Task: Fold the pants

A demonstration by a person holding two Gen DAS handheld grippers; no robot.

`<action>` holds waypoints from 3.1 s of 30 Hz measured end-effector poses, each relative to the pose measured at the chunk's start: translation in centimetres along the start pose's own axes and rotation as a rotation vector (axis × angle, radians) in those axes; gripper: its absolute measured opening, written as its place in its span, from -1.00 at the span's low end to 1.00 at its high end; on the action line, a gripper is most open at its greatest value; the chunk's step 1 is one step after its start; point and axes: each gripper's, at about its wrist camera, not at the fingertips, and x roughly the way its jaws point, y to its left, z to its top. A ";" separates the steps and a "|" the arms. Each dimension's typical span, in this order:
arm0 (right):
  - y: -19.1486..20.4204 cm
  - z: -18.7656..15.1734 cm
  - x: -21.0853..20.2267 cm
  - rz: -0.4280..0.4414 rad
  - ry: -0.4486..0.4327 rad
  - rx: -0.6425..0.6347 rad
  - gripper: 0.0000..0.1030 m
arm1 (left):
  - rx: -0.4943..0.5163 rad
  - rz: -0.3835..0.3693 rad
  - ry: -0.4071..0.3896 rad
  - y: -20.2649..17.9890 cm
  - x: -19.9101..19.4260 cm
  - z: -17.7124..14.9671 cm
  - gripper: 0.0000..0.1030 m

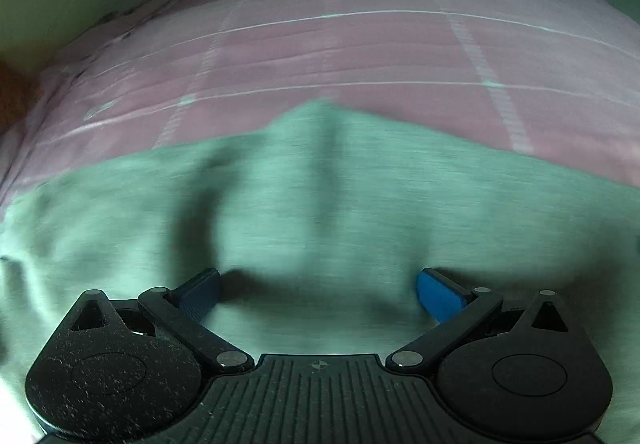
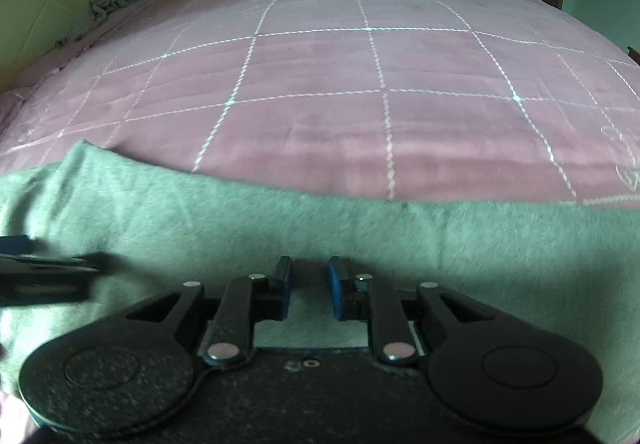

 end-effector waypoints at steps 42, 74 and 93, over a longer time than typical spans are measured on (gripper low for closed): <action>-18.1 -8.8 -13.7 -0.177 -0.003 0.260 -0.56 | 0.113 -0.160 0.023 -13.6 -10.6 -5.6 1.00; -28.9 -11.8 -13.8 0.059 -0.122 0.927 0.02 | 0.162 -0.171 0.052 -17.8 -10.1 -6.2 1.00; -28.9 -13.4 -14.3 0.075 -0.143 0.940 0.39 | 0.176 -0.170 0.035 -17.8 -10.2 -6.4 1.00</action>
